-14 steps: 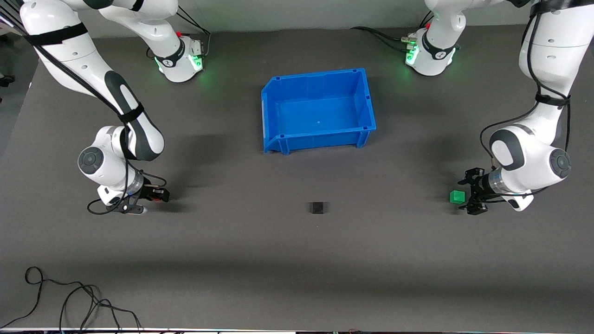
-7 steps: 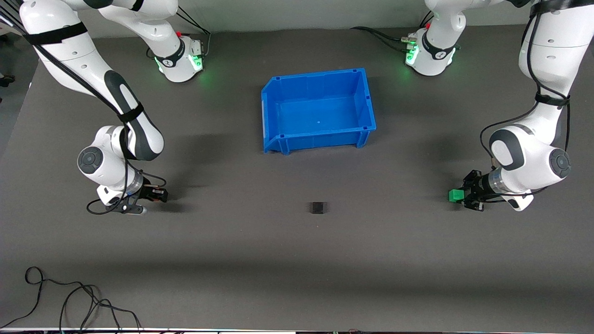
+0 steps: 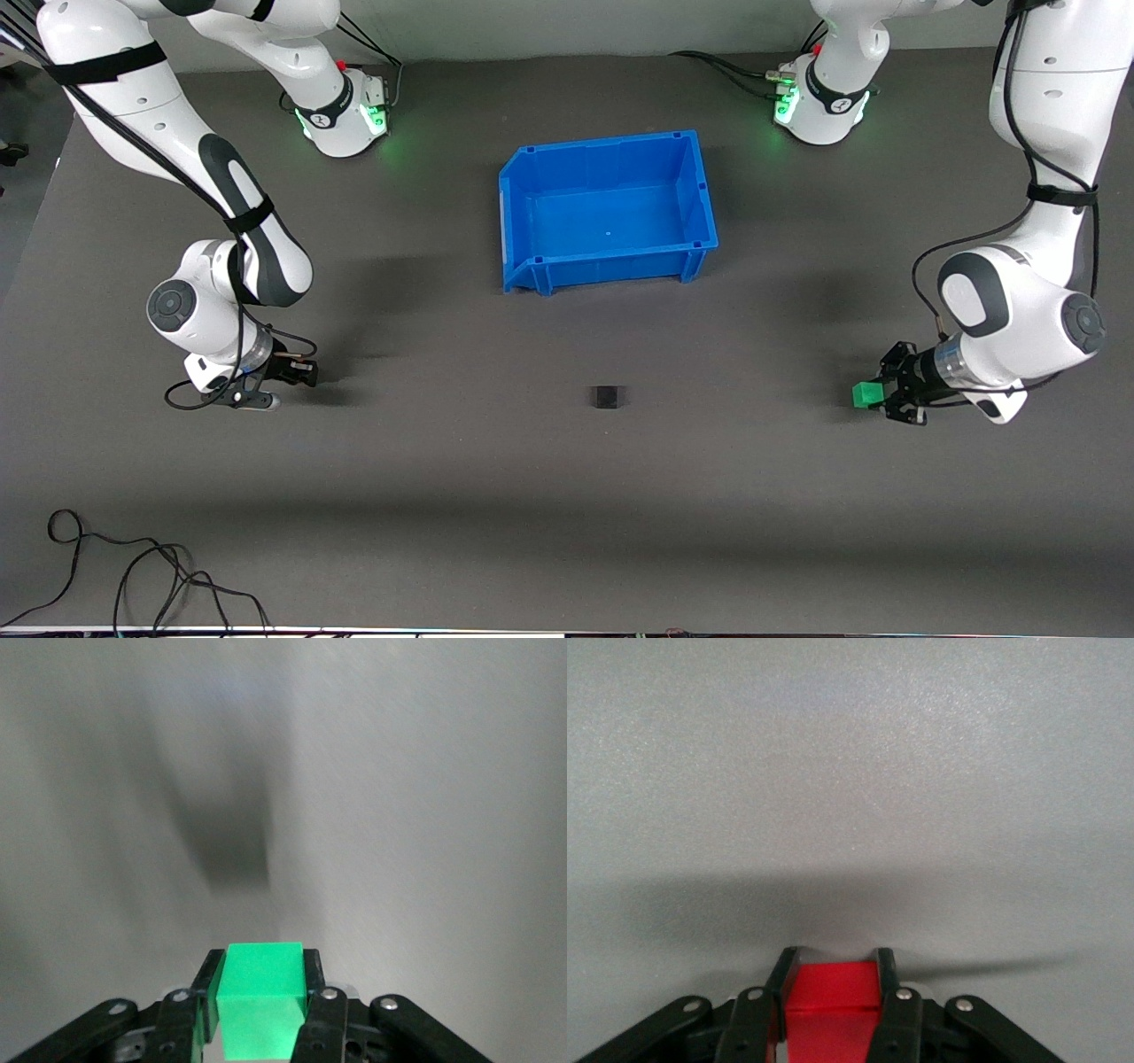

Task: Attach green and red cubes to black cube

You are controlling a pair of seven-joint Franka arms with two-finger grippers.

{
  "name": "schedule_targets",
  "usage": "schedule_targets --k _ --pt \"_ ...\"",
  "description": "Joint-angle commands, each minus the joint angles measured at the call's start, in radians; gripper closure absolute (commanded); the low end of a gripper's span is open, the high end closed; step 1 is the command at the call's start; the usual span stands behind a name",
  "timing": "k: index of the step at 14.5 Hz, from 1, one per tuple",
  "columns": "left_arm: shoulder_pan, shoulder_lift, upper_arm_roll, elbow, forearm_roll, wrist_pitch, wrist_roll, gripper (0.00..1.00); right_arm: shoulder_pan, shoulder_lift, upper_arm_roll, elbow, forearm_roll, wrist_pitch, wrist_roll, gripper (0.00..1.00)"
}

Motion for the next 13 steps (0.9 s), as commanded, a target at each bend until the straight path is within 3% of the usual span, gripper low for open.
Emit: schedule_targets --k 1,5,7,13 --pt "-0.048 0.001 0.013 0.087 -0.001 -0.066 -0.109 0.70 -0.005 -0.022 0.001 -0.009 0.007 0.009 0.008 1.00" --pt "-0.150 0.023 0.013 0.140 0.004 -0.057 -0.258 0.70 -0.002 -0.032 0.000 0.008 0.113 0.006 0.029 1.00" --pt "-0.215 0.041 0.014 0.163 0.008 -0.050 -0.339 0.70 0.021 -0.032 0.007 0.023 0.185 0.006 0.150 1.00" --pt "-0.390 0.125 0.016 0.240 0.005 -0.036 -0.422 0.70 0.140 -0.008 0.004 0.164 0.190 -0.135 0.625 1.00"
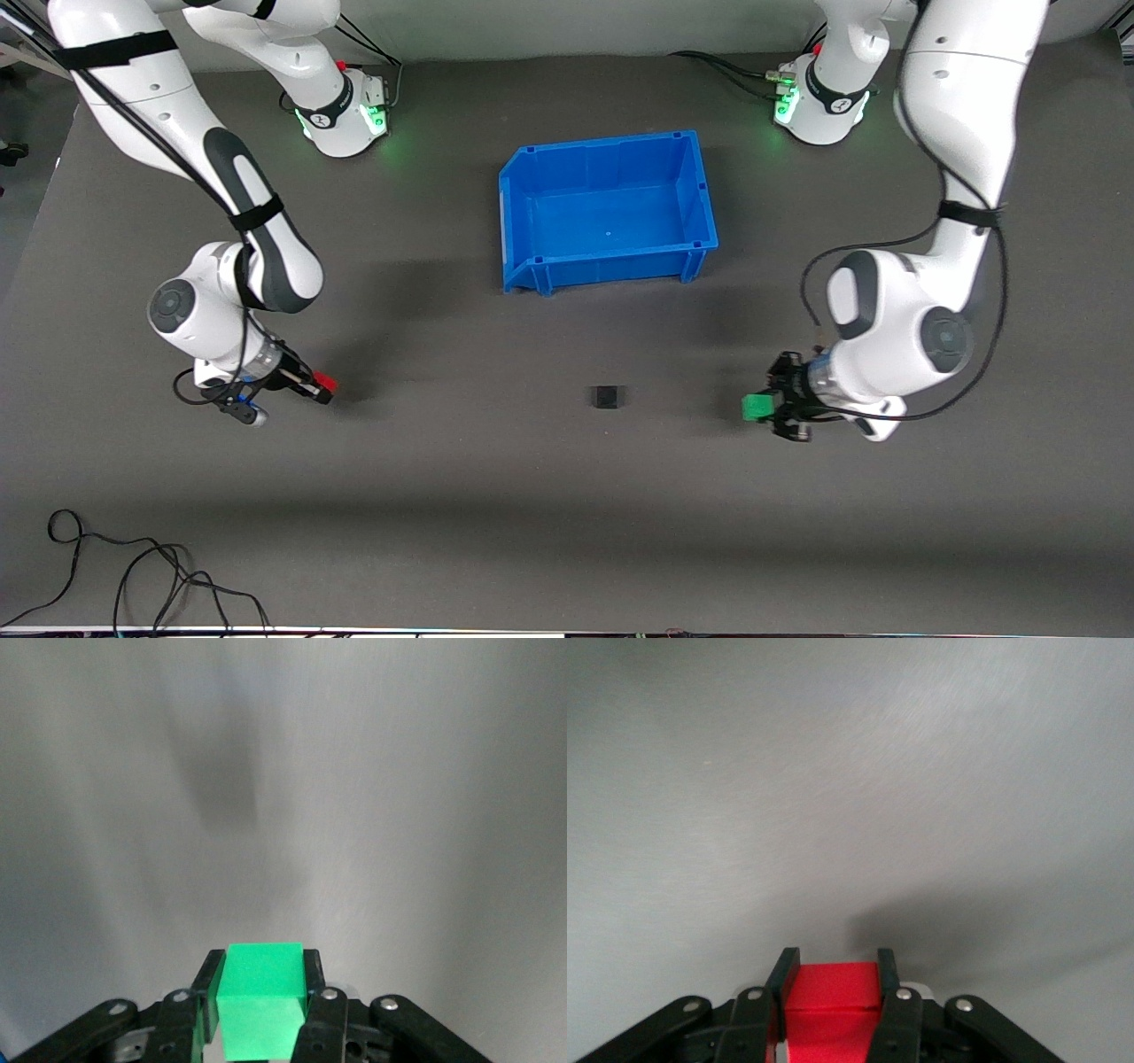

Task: Attach green and red cubes to black cube

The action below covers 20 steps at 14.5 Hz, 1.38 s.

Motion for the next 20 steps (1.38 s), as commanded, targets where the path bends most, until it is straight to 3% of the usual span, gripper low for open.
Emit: schedule_targets --k 1,6,14,20 --pt "-0.092 0.093 0.021 0.105 0.011 0.002 -0.120 0.70 0.066 0.022 -0.007 0.102 0.027 -0.094 0.217 1.00" --pt "-0.205 0.155 0.021 0.128 0.068 0.082 -0.305 0.69 0.185 0.094 -0.007 0.219 0.018 -0.104 0.593 1.00" --pt "-0.271 0.253 0.024 0.191 0.123 0.157 -0.477 0.68 0.302 0.218 -0.010 0.447 -0.005 -0.164 1.066 1.00" --pt "-0.301 0.276 0.024 0.214 0.146 0.160 -0.518 0.67 0.395 0.335 -0.007 0.653 -0.140 -0.296 1.411 1.00"
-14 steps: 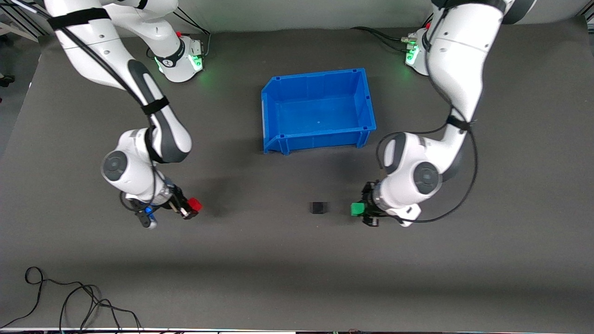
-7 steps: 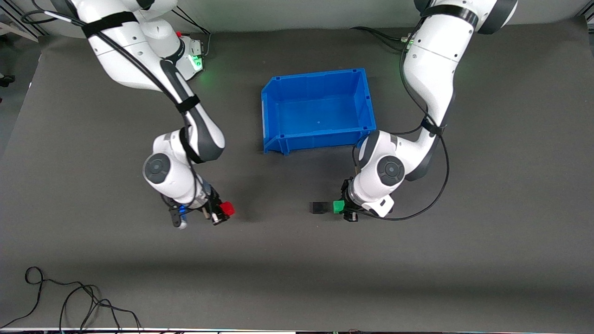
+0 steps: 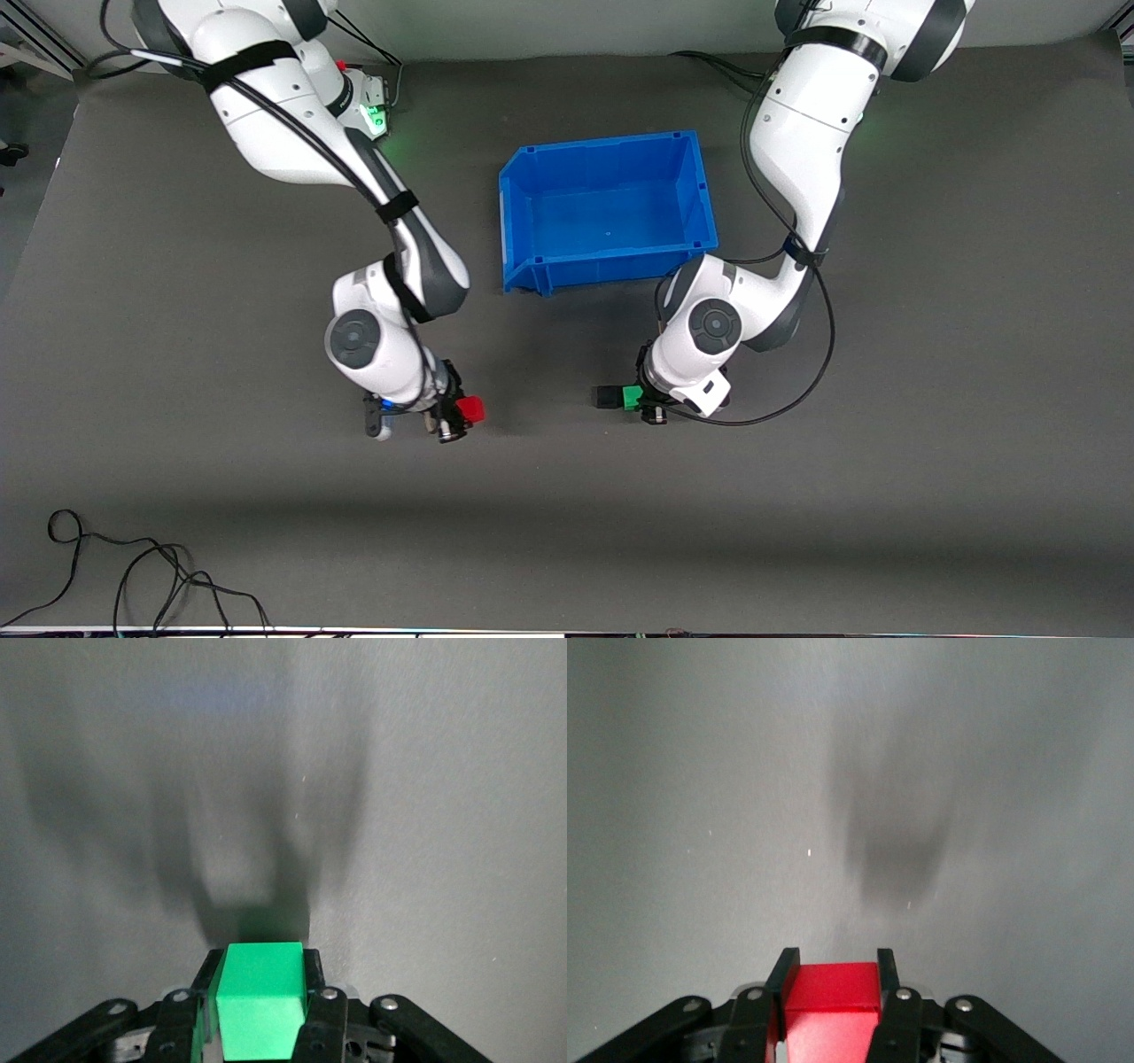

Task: Attach green and red cubes to black cube

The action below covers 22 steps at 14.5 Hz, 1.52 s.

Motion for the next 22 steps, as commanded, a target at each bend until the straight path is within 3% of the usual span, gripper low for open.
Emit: schedule_targets --k 1,8,14,16,17,18,20,22 --pt "-0.024 0.024 0.020 0.043 0.020 0.001 -0.057 0.67 0.054 0.072 -0.011 0.113 -0.071 -0.040 0.167 1.00" --pt "-0.067 0.032 0.020 0.060 0.028 0.044 -0.148 0.66 0.143 0.124 -0.014 0.144 -0.079 -0.040 0.326 1.00" --pt "-0.091 0.054 0.019 0.070 0.029 0.073 -0.156 0.65 0.177 0.204 -0.009 0.216 -0.160 -0.040 0.447 1.00" --pt "-0.093 0.055 0.019 0.070 0.031 0.079 -0.153 0.50 0.185 0.225 -0.009 0.247 -0.162 -0.040 0.484 1.00" --pt "-0.093 0.055 0.019 0.070 0.034 0.079 -0.153 0.38 0.185 0.228 -0.009 0.260 -0.162 -0.040 0.493 1.00" --pt "-0.093 0.055 0.019 0.070 0.037 0.079 -0.153 0.35 0.185 0.231 -0.009 0.264 -0.162 -0.040 0.497 1.00" --pt "-0.091 0.052 0.019 0.069 0.040 0.077 -0.145 0.04 0.186 0.231 -0.009 0.273 -0.162 -0.042 0.508 1.00" --pt "-0.087 0.044 0.020 0.069 0.048 0.068 -0.143 0.00 0.186 0.233 -0.011 0.274 -0.162 -0.040 0.508 1.00"
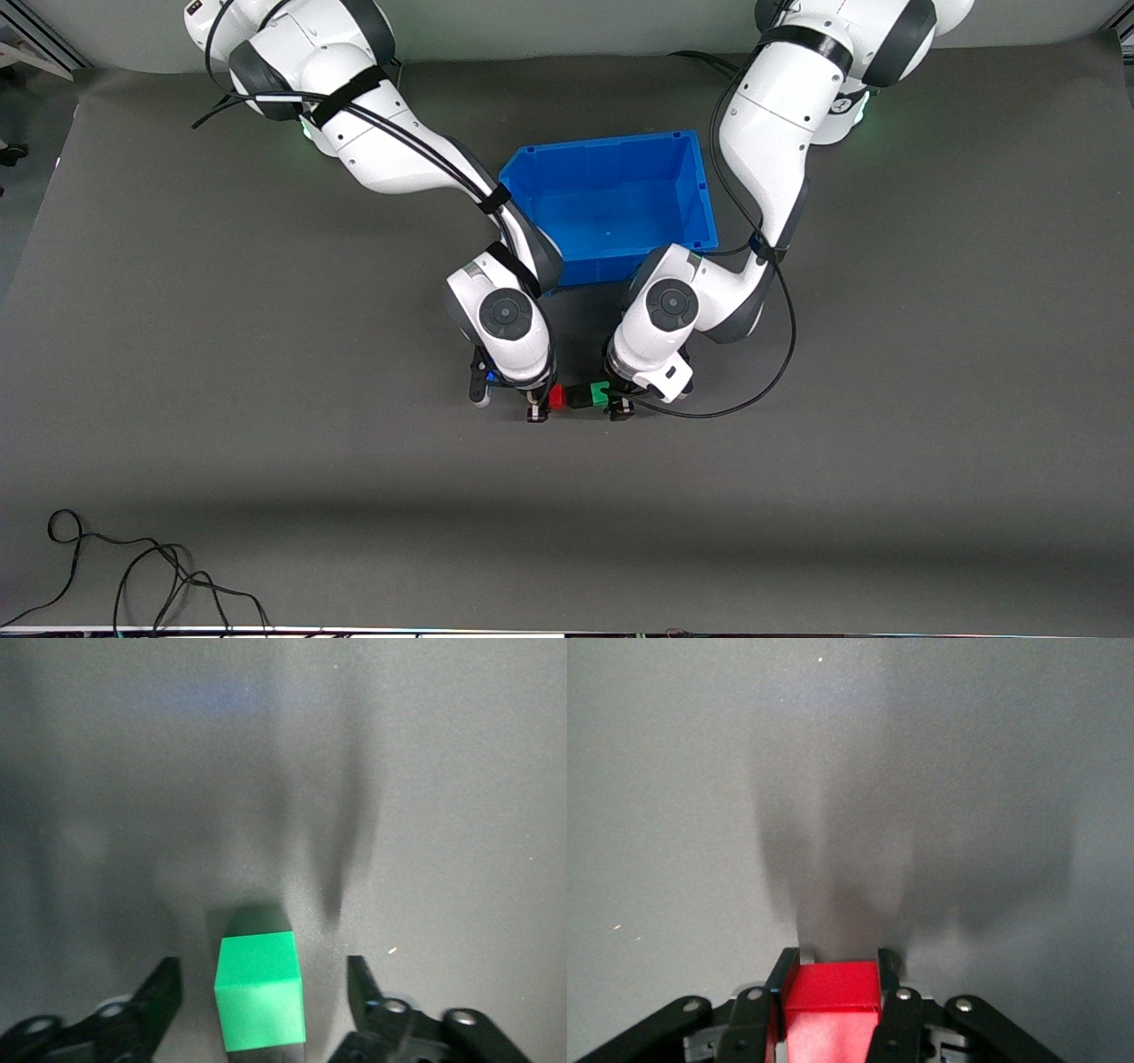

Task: Attach green and red cubes to black cube

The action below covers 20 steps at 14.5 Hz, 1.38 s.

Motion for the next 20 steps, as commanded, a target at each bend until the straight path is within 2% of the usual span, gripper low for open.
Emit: schedule_targets --k 1,4,12,20 --pt "-0.006 0.003 0.024 0.024 0.026 -0.017 -0.020 0.00 0.006 0.027 -0.011 0.055 -0.028 -0.023 0.044 1.00" --pt "0.023 -0.018 0.052 0.011 0.092 -0.060 0.009 0.00 0.007 0.053 -0.011 0.081 -0.034 -0.023 0.044 1.00" --pt "0.253 -0.153 0.047 -0.006 0.079 -0.322 0.419 0.00 0.017 0.059 -0.011 0.080 -0.037 -0.023 0.044 1.00" --pt "0.413 -0.277 0.047 -0.011 0.079 -0.546 0.808 0.00 0.037 0.059 -0.009 0.074 -0.057 -0.024 0.043 1.00"
